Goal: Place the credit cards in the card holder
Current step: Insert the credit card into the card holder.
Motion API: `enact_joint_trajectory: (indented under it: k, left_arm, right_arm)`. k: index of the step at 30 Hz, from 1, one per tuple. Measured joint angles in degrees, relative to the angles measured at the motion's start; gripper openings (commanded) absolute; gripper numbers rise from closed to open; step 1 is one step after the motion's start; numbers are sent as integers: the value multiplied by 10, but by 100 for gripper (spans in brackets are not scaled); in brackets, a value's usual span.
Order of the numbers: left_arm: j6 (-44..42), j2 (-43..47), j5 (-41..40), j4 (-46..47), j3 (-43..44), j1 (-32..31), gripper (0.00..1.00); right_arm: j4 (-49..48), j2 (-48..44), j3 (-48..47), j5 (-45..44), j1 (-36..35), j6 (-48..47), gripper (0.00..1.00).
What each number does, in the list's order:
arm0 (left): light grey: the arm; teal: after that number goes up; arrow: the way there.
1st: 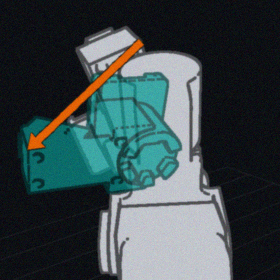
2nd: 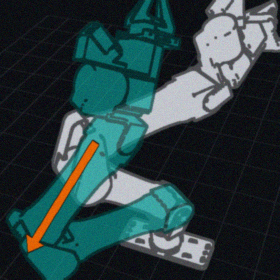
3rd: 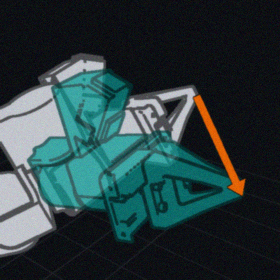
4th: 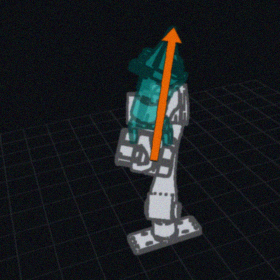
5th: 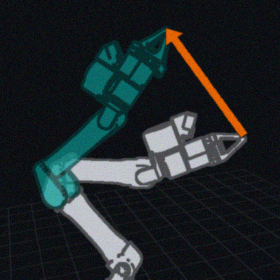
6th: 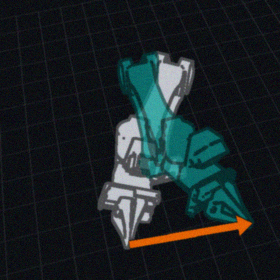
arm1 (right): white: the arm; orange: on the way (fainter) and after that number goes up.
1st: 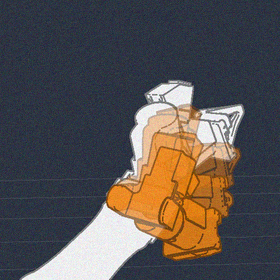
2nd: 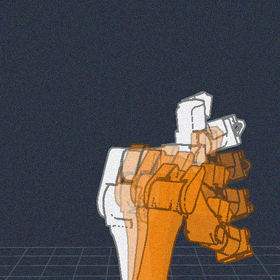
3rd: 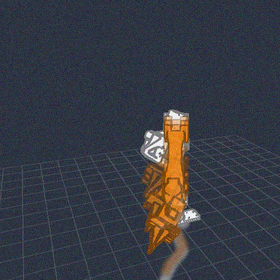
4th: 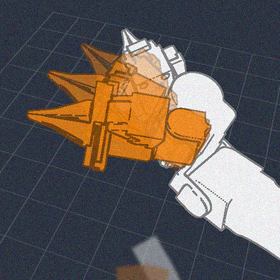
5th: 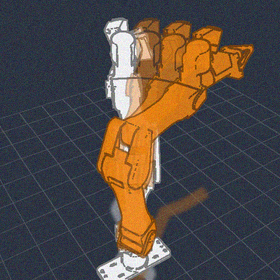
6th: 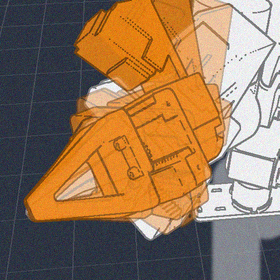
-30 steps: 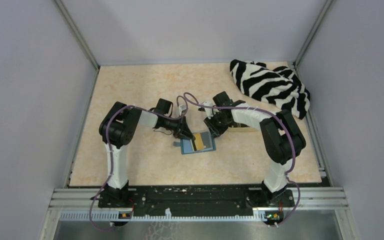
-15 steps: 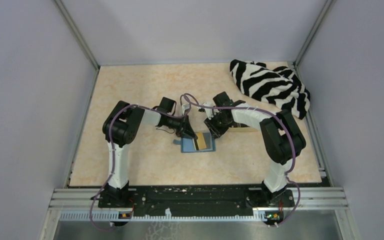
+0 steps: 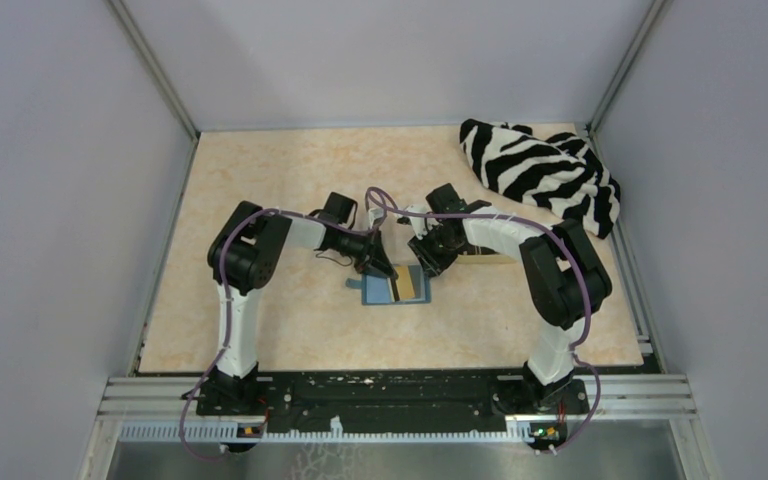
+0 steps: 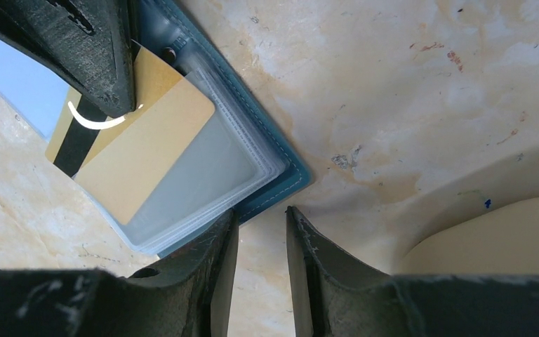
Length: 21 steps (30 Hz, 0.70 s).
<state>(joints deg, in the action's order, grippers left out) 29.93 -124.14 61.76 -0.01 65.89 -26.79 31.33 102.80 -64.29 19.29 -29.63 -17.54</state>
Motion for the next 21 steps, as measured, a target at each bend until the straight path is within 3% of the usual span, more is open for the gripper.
enact_joint_trajectory:
  k: [13,21]
  left_arm:
    - [-10,-14,-2,-46,35,-6,17]
    - [-13,-14,-9,-48,38,-10,21]
  right_arm:
    - [0,-20,0,-9,0,-4,40]
    - [-28,-123,2,47,-1,-39,35]
